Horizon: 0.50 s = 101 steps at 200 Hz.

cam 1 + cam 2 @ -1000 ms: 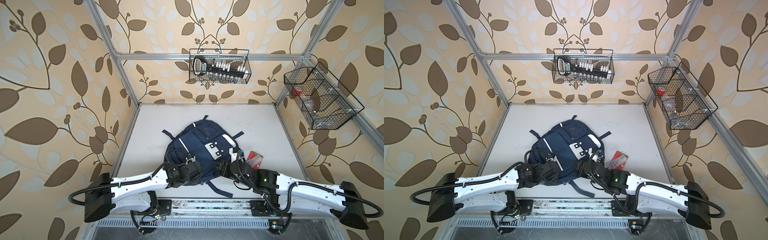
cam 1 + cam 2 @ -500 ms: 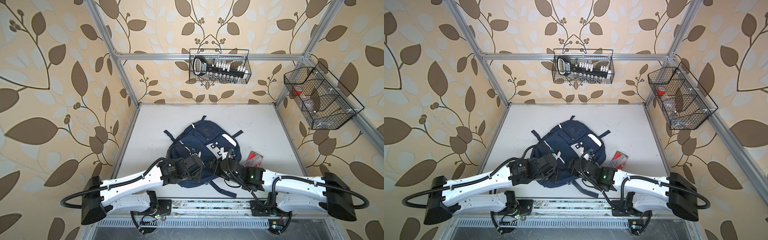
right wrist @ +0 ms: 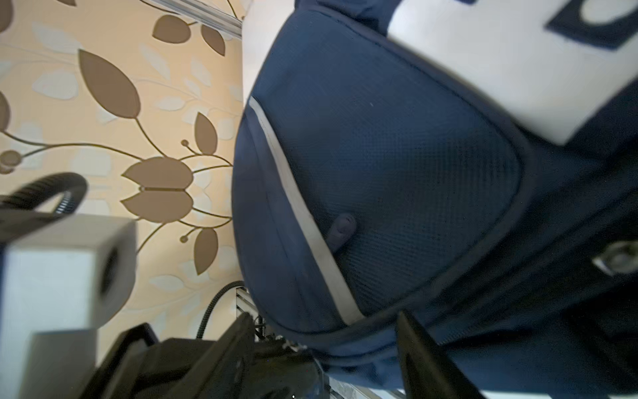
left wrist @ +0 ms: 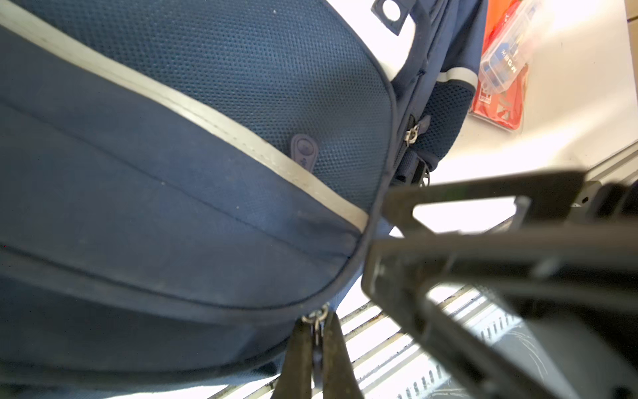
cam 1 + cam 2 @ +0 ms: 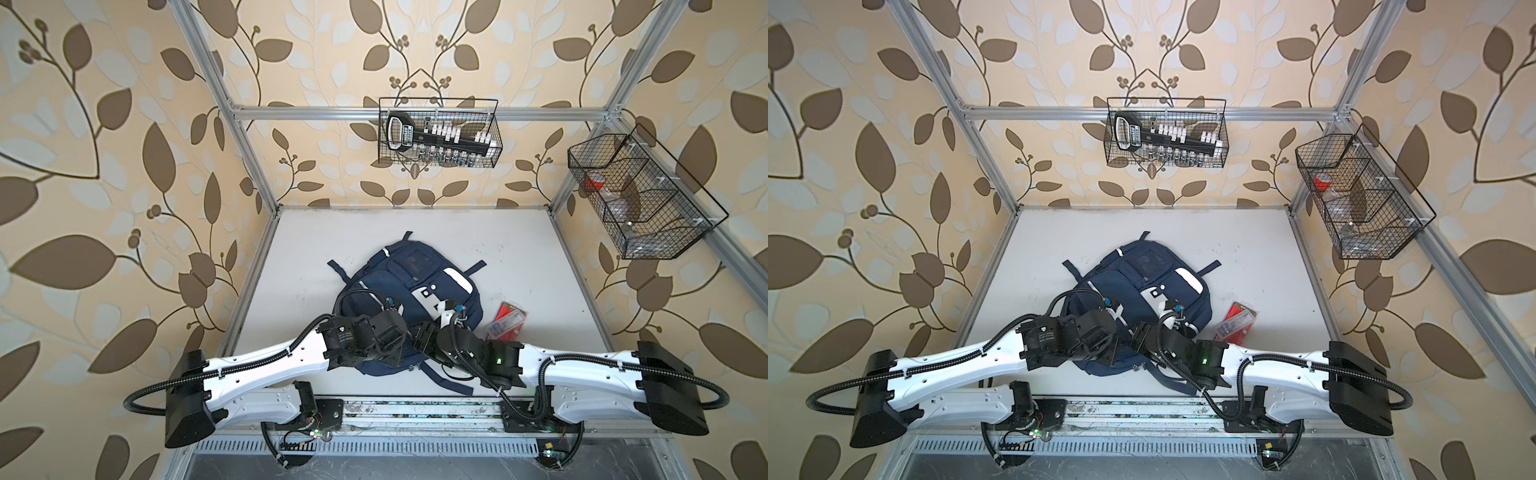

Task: Pack the student bag

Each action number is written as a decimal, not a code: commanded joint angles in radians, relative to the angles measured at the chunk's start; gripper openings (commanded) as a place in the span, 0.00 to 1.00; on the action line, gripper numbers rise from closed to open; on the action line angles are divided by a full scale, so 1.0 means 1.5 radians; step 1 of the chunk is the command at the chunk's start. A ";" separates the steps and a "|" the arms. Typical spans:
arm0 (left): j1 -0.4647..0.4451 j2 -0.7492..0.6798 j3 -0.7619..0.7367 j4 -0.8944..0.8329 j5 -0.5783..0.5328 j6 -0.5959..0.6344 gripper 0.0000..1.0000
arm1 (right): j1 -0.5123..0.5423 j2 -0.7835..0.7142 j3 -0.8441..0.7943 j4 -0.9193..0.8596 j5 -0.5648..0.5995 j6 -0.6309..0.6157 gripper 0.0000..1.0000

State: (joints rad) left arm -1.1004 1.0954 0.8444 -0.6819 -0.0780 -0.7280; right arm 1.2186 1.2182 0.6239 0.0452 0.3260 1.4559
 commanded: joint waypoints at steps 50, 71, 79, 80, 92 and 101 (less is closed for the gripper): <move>-0.008 -0.004 0.037 0.035 0.017 0.022 0.00 | 0.000 -0.029 -0.028 -0.025 0.023 0.076 0.58; -0.007 -0.001 0.034 0.035 0.017 0.022 0.00 | -0.015 -0.030 -0.022 -0.026 0.037 0.076 0.55; -0.008 -0.002 0.031 0.035 0.018 0.021 0.00 | -0.023 -0.031 -0.028 -0.011 0.034 0.076 0.55; -0.008 -0.002 0.031 0.035 0.018 0.021 0.00 | -0.024 -0.031 -0.029 -0.009 0.033 0.076 0.55; -0.008 -0.004 0.027 0.036 0.019 0.020 0.00 | -0.038 -0.024 -0.034 0.008 0.013 0.077 0.55; -0.008 -0.005 0.025 0.035 0.020 0.020 0.00 | -0.045 -0.014 -0.031 0.012 0.001 0.077 0.55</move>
State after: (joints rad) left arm -1.1004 1.0958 0.8566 -0.6815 -0.0772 -0.7136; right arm 1.1774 1.1717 0.5728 0.0216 0.3576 1.4864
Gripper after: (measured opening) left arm 0.055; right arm 0.549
